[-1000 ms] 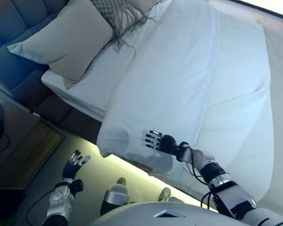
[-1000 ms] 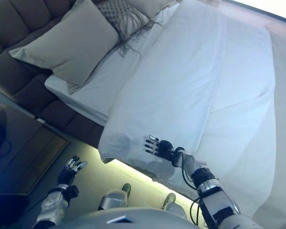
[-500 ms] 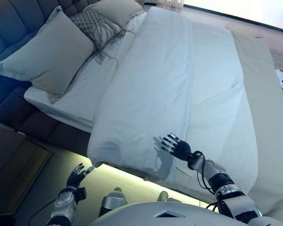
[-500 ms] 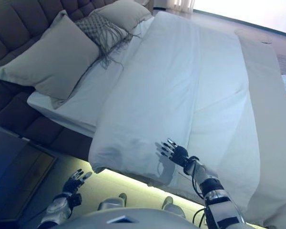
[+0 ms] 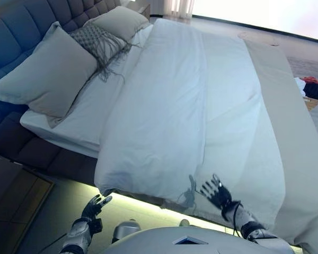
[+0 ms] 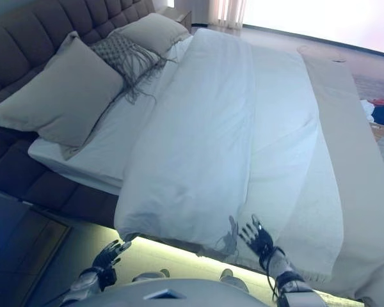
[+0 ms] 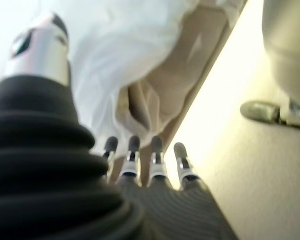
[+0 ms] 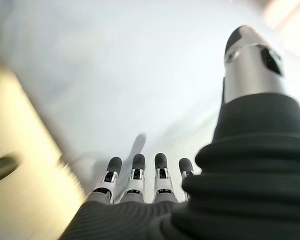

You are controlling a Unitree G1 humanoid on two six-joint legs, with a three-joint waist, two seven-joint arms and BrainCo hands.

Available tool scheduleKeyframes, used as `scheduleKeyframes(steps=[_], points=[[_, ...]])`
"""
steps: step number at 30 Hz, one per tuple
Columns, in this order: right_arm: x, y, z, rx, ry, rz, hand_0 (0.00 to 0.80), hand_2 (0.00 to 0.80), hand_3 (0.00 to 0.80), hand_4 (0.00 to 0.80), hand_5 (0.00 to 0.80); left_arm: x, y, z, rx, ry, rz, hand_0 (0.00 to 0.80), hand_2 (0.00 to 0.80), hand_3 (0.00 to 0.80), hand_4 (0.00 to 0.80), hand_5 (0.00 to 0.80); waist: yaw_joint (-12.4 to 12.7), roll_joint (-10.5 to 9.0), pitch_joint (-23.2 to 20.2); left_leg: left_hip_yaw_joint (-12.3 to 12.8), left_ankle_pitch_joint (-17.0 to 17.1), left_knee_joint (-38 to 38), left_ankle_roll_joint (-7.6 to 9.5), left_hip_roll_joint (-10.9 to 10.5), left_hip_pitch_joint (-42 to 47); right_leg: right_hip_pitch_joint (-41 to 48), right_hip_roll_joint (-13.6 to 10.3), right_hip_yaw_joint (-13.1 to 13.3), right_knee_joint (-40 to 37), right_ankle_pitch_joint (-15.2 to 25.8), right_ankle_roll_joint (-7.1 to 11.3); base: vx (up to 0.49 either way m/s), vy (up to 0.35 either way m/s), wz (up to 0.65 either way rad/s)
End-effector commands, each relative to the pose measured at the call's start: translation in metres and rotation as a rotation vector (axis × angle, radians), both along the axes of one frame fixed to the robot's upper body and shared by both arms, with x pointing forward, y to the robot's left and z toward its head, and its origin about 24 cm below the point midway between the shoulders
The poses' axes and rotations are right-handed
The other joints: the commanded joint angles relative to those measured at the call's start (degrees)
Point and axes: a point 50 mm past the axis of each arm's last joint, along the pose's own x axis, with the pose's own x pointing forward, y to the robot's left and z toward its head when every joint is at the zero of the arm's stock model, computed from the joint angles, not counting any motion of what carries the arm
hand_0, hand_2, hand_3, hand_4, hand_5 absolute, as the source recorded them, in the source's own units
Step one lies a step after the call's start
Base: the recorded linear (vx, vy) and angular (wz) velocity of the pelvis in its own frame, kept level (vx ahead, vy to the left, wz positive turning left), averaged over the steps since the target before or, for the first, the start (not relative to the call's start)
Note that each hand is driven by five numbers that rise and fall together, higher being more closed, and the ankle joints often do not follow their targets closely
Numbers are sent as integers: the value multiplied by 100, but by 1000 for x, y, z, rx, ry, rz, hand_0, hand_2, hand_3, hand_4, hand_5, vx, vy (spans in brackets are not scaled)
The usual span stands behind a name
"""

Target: Make the bed neatly

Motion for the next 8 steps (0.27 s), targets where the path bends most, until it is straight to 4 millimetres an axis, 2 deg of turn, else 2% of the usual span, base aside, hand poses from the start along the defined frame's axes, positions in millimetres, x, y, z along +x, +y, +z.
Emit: scheduleKeyframes(steps=[1,4,8], points=[[7,-5,0,-30,37,-119,0,0,0,0,0,32,-26,0,-62,-69,-35,0,0,0,0,0,-67,139,220,314,-33,29,305,-133,86,128,-161,124,-16,287,333,30,-21,-7],[-11,-5,-4,-27,118,-138,0,0,0,0,0,33,-34,-2,-77,-63,-47,0,0,0,0,0,-110,167,218,311,-53,29,294,-121,135,197,-118,163,-16,224,299,49,-19,-13],[-8,-7,-3,-46,93,-89,0,0,0,0,0,32,-34,-3,-70,-48,-63,0,0,0,0,0,-146,154,219,300,-62,29,271,-106,161,227,-63,238,-16,167,260,36,-36,-10]])
